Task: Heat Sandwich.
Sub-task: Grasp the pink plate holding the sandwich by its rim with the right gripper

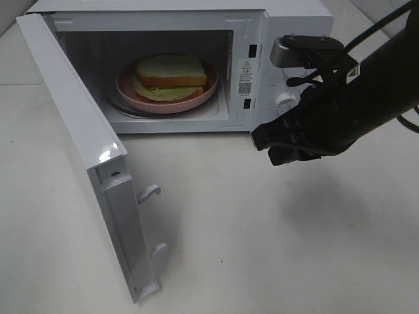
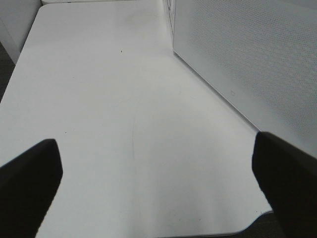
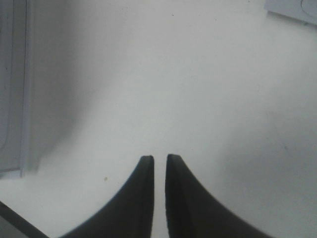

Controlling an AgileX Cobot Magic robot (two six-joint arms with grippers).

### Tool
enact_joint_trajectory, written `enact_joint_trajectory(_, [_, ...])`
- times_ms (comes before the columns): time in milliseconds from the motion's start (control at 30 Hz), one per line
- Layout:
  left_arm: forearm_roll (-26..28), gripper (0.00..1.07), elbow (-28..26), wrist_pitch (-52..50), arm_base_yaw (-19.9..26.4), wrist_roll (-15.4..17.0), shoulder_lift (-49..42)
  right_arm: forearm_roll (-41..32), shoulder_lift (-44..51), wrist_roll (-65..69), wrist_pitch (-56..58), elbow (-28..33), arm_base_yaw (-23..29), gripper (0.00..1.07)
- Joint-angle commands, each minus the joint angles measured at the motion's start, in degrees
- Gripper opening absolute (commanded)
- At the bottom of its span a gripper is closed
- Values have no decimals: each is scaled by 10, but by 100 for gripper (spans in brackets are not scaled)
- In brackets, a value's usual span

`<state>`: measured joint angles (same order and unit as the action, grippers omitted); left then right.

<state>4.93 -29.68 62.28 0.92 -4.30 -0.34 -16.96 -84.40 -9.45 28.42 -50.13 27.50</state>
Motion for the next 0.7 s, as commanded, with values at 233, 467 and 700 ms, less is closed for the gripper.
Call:
enact_joint_trajectory(233, [5, 100, -1, -9, 1, 2, -8, 64, 7, -350, 51, -28, -1, 15])
enact_joint_trajectory(467, [5, 100, -1, -9, 1, 2, -8, 64, 7, -548, 48, -28, -1, 16])
enact_joint_trajectory(700, [5, 100, -1, -9, 1, 2, -8, 65, 7, -681, 40, -28, -1, 25])
